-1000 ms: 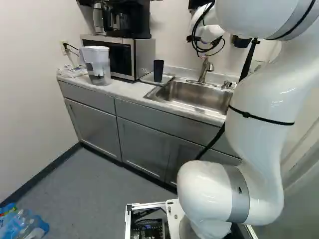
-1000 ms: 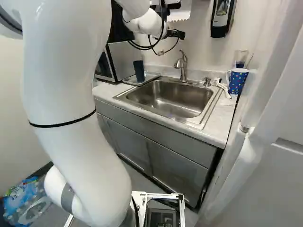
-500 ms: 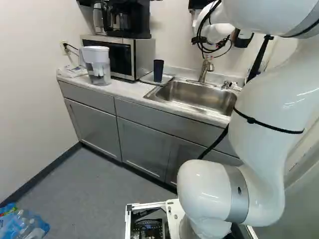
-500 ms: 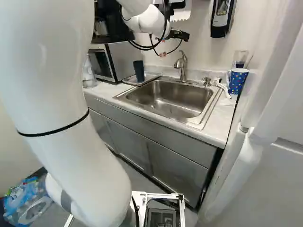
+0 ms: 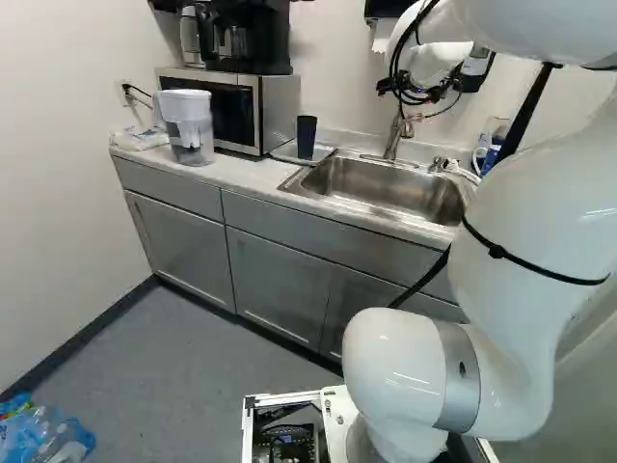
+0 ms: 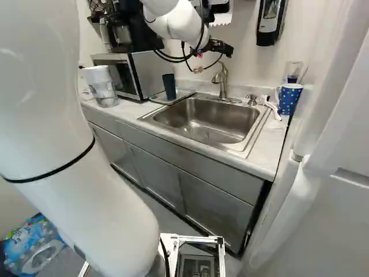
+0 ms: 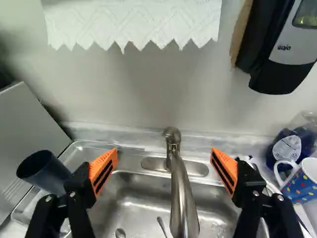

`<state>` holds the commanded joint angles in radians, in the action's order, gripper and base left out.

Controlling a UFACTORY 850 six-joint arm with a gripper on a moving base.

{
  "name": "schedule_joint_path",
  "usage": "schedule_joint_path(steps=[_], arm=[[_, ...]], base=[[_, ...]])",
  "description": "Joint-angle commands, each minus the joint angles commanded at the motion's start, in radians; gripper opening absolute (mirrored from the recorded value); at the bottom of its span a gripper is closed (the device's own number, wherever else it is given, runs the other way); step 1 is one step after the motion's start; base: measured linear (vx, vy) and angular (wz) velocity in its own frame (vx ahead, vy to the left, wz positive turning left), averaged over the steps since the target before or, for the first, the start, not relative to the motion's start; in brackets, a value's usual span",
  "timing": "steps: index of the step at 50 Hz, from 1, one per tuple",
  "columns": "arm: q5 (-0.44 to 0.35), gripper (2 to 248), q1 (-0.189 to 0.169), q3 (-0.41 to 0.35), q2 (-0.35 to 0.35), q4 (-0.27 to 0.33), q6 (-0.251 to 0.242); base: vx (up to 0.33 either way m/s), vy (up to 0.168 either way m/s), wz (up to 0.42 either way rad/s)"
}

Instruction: Rinse the cup and place it in the tray

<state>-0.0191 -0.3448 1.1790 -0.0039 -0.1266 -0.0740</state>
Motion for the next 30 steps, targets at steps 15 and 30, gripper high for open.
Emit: schedule_joint_path(steps=[15, 30], arm=[[0.114, 247, -0.016, -0.062, 0.063, 0.0, 0.0], [0.242, 247, -0.031, -0.115, 0.119, 0.0, 0.0]], base=[[0.0, 0.0, 0.0], [0.0, 0.0, 0.0]])
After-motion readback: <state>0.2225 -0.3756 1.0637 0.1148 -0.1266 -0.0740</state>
